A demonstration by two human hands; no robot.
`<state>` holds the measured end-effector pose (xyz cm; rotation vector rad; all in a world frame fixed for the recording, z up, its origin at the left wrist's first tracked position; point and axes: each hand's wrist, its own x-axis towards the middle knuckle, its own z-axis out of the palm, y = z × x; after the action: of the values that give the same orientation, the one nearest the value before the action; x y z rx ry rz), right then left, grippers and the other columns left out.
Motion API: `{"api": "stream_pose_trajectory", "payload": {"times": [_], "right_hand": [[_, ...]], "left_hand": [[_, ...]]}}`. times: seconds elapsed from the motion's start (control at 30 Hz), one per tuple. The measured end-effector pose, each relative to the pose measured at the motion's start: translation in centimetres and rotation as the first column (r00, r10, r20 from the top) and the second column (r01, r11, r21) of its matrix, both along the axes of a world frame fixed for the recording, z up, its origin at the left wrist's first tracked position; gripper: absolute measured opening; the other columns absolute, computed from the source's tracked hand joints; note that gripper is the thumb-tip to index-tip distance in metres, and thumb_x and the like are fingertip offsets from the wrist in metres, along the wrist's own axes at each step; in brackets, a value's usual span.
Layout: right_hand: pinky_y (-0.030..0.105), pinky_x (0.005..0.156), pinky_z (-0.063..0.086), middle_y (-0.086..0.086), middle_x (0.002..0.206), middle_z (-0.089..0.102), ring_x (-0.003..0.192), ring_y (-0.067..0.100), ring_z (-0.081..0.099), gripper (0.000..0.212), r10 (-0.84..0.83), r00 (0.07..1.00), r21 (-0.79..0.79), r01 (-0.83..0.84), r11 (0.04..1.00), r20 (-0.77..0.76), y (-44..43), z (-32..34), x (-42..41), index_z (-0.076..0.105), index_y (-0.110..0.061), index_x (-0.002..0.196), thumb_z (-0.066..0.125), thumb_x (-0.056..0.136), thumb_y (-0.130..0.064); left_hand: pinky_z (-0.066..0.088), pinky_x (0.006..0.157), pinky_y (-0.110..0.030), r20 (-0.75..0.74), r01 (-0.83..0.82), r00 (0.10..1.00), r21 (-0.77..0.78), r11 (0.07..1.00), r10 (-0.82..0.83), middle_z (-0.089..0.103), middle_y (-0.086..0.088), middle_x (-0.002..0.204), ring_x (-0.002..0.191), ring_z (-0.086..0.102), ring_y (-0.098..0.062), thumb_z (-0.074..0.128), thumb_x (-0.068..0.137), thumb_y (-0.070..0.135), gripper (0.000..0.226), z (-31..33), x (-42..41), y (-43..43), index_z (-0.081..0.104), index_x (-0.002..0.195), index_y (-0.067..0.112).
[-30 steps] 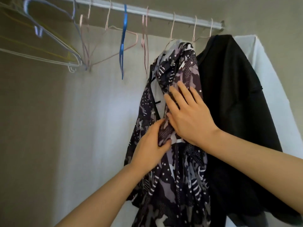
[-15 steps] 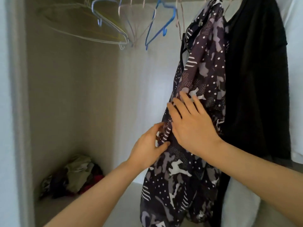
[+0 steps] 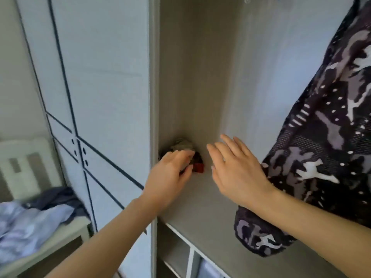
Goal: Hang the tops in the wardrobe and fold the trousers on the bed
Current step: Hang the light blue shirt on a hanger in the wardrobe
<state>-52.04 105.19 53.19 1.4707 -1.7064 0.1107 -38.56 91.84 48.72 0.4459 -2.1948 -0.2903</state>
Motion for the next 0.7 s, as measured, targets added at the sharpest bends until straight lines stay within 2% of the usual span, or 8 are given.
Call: {"api": "stream_pose_trajectory", "payload": {"times": [0.13,0.3,0.47,0.57,0.7], "right_hand": [[0.047,0.1,0.047,0.017,0.11,0.067,0.121,0.037,0.056,0.044,0.151,0.98,0.067,-0.16,0.985,0.129,-4.8,-4.0,4.5,0.061,0.002,0.122,0.066,0.082,-0.013],[0.042,0.091,0.051,0.017,0.103,0.068,0.111,0.037,0.061,0.047,0.224,0.926,0.186,-0.288,0.939,0.302,-10.7,-8.6,10.6,0.063,0.003,0.117,0.077,0.075,-0.013],[0.039,0.093,0.048,0.015,0.102,0.067,0.109,0.035,0.06,0.035,0.253,0.902,0.314,-0.367,0.876,0.349,-17.0,-13.2,16.2,0.061,0.001,0.118,0.062,0.088,-0.017],[0.041,0.091,0.048,0.017,0.106,0.065,0.113,0.037,0.057,0.034,0.264,0.862,0.342,-0.428,0.837,0.432,-21.0,-16.0,19.7,0.06,0.001,0.121,0.056,0.091,-0.015],[0.034,0.076,0.042,0.012,0.099,0.062,0.099,0.03,0.055,0.026,0.257,0.828,0.387,-0.477,0.789,0.498,-25.8,-19.6,24.3,0.06,-0.003,0.113,0.048,0.093,-0.014]], "left_hand": [[0.055,0.071,-0.032,0.044,-0.152,0.987,-0.031,0.988,0.154,0.067,0.008,0.098,0.091,0.062,-0.014,0.061,0.094,0.023,0.03,-3.8,6.4,-2.7,0.061,0.124,0.023],[0.052,0.066,-0.03,0.131,-0.322,0.94,0.026,0.946,0.316,0.069,0.006,0.093,0.088,0.065,-0.018,0.067,0.089,0.017,0.028,-9.0,14.8,-6.8,0.066,0.117,0.02],[0.051,0.062,-0.031,0.245,-0.483,0.858,0.091,0.871,0.45,0.069,0.002,0.09,0.088,0.064,-0.022,0.071,0.086,0.01,0.027,-14.4,23.9,-11.1,0.069,0.113,0.015],[0.055,0.064,-0.038,0.298,-0.556,0.815,0.159,0.815,0.498,0.069,-0.001,0.091,0.088,0.063,-0.022,0.068,0.088,0.012,0.023,-17.2,28.5,-13.4,0.069,0.111,0.013],[0.054,0.067,-0.034,0.356,-0.622,0.771,0.244,0.744,0.528,0.061,0.007,0.089,0.083,0.059,-0.016,0.064,0.092,0.016,0.024,-20.8,33.3,-15.9,0.067,0.116,0.016]]}}
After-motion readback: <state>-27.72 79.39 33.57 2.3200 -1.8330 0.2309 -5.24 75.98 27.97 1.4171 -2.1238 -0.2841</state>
